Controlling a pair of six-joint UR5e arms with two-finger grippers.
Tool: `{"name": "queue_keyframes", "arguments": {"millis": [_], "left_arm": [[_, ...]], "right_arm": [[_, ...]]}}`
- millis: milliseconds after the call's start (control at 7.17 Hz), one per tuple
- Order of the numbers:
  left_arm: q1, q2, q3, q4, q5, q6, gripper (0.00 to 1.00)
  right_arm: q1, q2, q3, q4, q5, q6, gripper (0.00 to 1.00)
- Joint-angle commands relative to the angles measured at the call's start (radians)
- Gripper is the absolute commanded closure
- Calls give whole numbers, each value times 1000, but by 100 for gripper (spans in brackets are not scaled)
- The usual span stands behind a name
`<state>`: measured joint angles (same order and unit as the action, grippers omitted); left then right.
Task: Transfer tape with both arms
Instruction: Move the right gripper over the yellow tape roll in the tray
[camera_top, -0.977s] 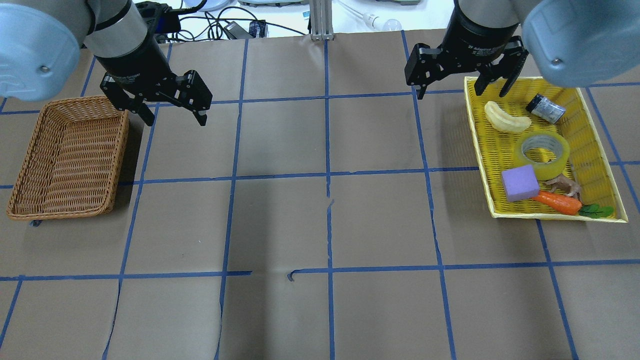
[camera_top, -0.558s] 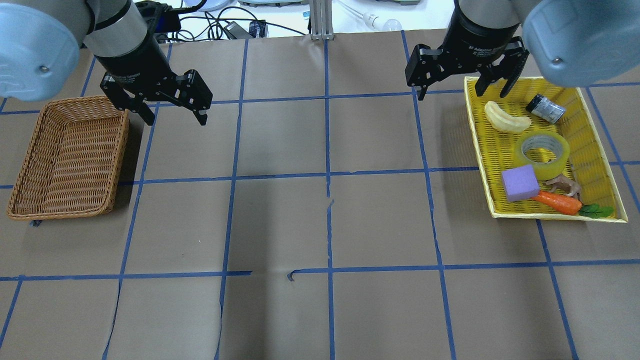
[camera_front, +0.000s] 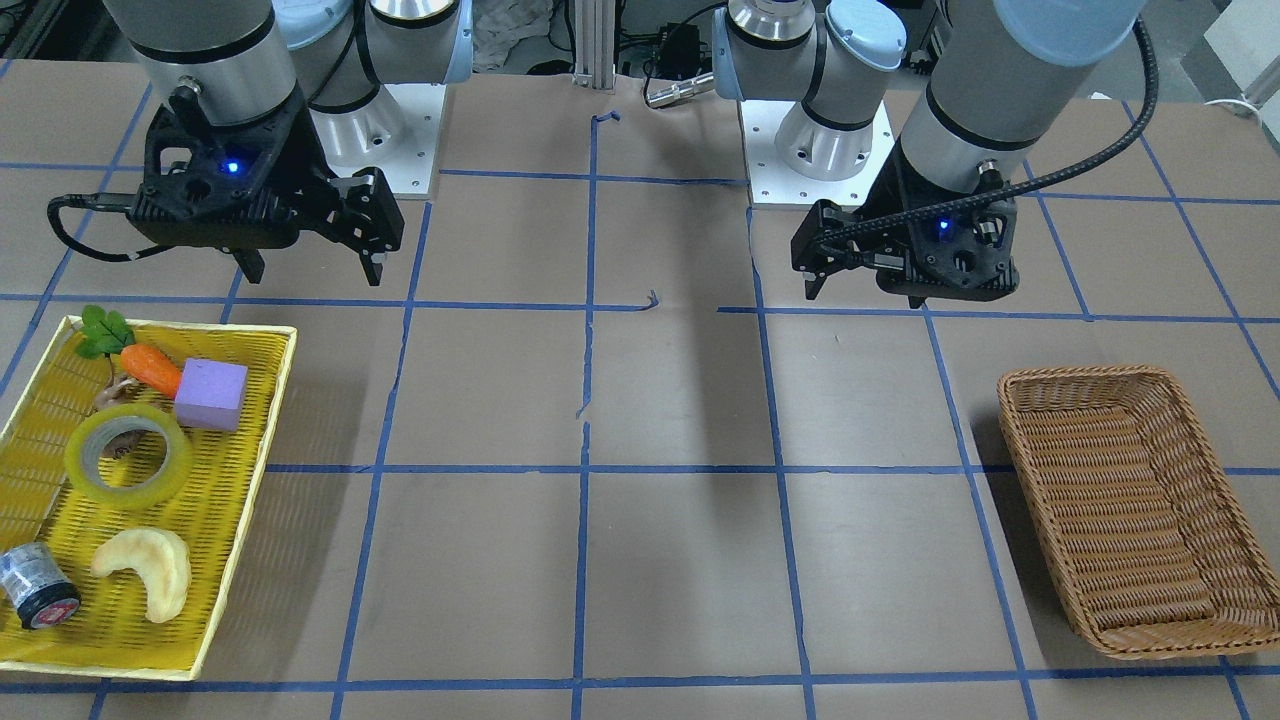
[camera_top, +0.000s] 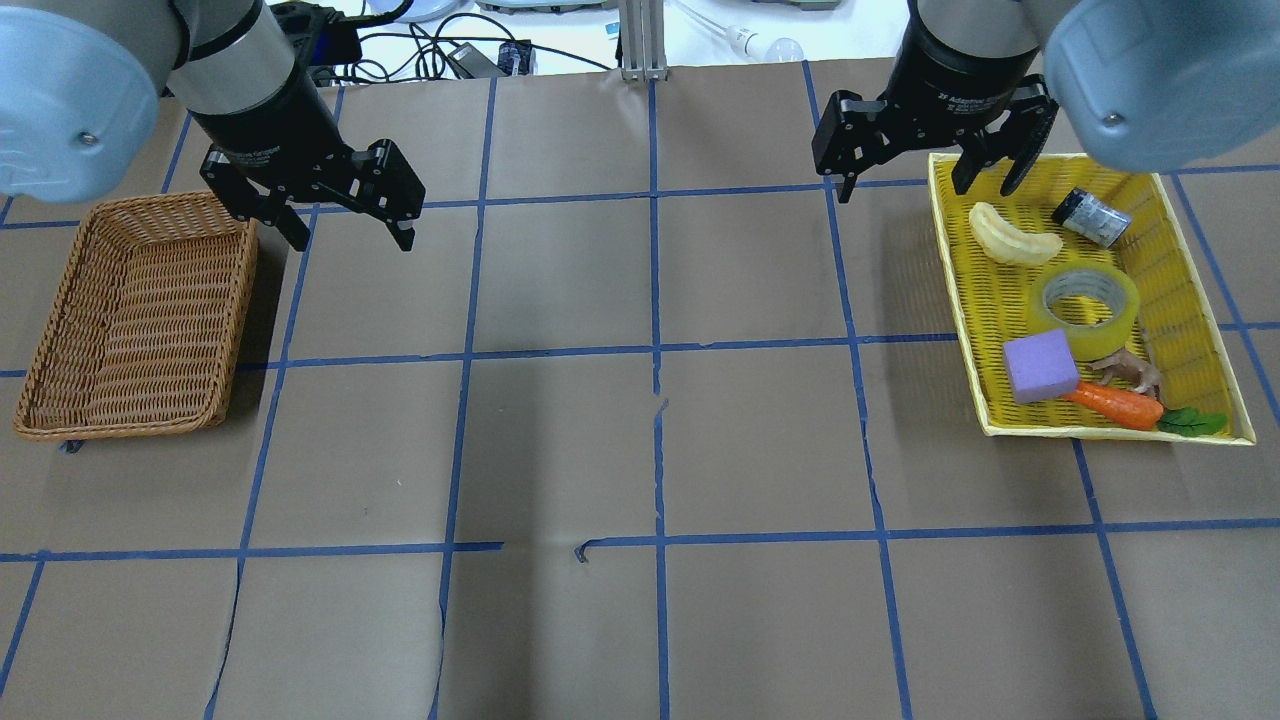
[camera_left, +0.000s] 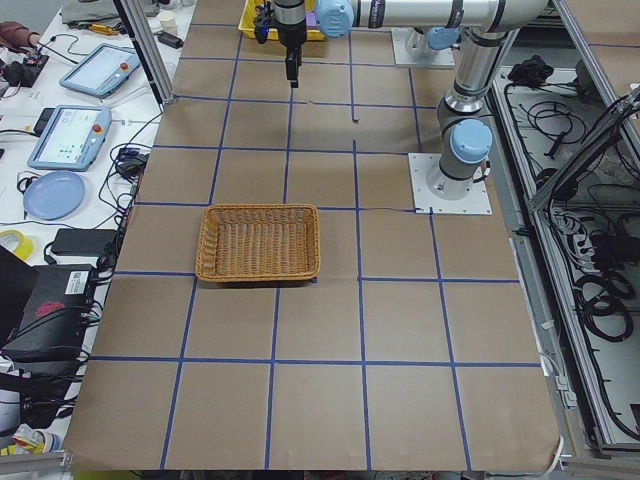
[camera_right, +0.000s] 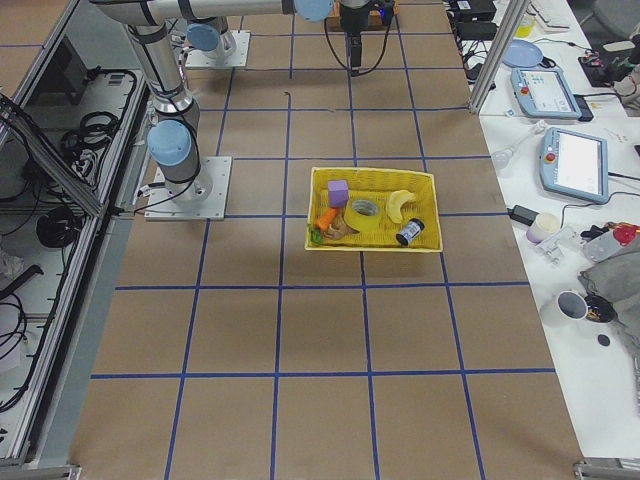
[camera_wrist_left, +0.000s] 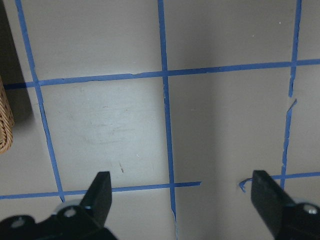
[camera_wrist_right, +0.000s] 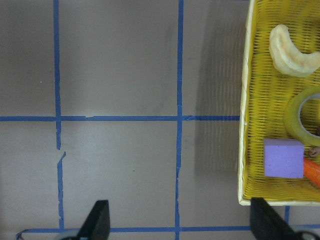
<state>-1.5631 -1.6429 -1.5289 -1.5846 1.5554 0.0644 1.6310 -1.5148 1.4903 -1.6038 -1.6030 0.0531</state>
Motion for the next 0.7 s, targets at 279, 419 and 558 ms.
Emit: {"name": "queue_keyframes", "arguments": {"millis": [279,419,558], "left_arm": [[0,0,1,0,0,0,0],[0,0,1,0,0,0,0],[0,0,1,0,-2,0,0]], "right_arm": [[-158,161,-128,42,-106,-297,0],[-230,195,-117,27,-98,-399,0],[-290,238,-93,-31,-109,-517,0]]}}
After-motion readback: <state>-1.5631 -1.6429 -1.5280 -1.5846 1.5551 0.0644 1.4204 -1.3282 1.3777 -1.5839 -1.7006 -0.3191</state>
